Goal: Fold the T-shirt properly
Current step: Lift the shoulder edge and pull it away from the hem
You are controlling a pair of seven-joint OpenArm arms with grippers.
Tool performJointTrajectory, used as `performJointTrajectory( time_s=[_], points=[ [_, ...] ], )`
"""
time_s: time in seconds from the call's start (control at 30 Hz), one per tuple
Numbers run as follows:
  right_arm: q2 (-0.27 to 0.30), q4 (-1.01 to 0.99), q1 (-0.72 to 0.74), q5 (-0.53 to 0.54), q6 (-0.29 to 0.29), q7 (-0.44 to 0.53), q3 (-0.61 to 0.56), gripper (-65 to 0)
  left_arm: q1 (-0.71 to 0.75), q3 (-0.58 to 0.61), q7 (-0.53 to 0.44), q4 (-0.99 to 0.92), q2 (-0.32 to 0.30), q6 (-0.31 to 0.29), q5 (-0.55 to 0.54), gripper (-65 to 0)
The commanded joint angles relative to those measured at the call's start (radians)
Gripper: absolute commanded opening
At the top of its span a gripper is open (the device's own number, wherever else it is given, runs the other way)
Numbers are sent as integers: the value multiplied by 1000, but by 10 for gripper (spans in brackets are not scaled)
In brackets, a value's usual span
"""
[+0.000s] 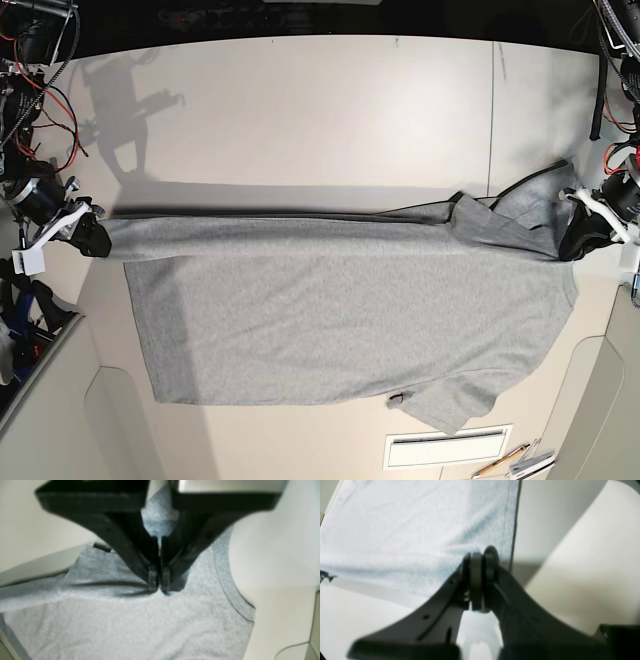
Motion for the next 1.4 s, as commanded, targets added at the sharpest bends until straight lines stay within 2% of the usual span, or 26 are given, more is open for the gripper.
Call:
performJointTrajectory(
  time_s=[0.0, 0.33, 0.5, 0.67, 0.83, 1.17, 1.37],
  points=[
    [22, 14, 16, 3, 1, 32, 7, -650, -26, -9, -29, 6, -24, -1, -20, -650],
    [21, 13, 26, -35, 0, 62, 7, -650, -104, -8, -29, -93, -24, -1, -20, -650],
    [21, -38, 80, -39, 0, 62, 3, -650, -126, 37, -35, -108, -23, -1, -16, -650],
    [21, -119, 156, -40, 0, 63, -48, -650, -143, 60, -83, -110, -24, -1, 44, -650],
    [21, -176, 211, -43, 0, 70, -121, -650, -156, 68, -89, -124, -23, -1, 69, -650],
    [21, -203, 232, -117, -1, 137, -156, -650, -185, 82, -141, -204, -23, -1, 82, -650],
    [21, -242, 233, -146, 0, 190, -156, -650, -255, 124, -140, -291, -23, -1, 85, -650]
  ],
)
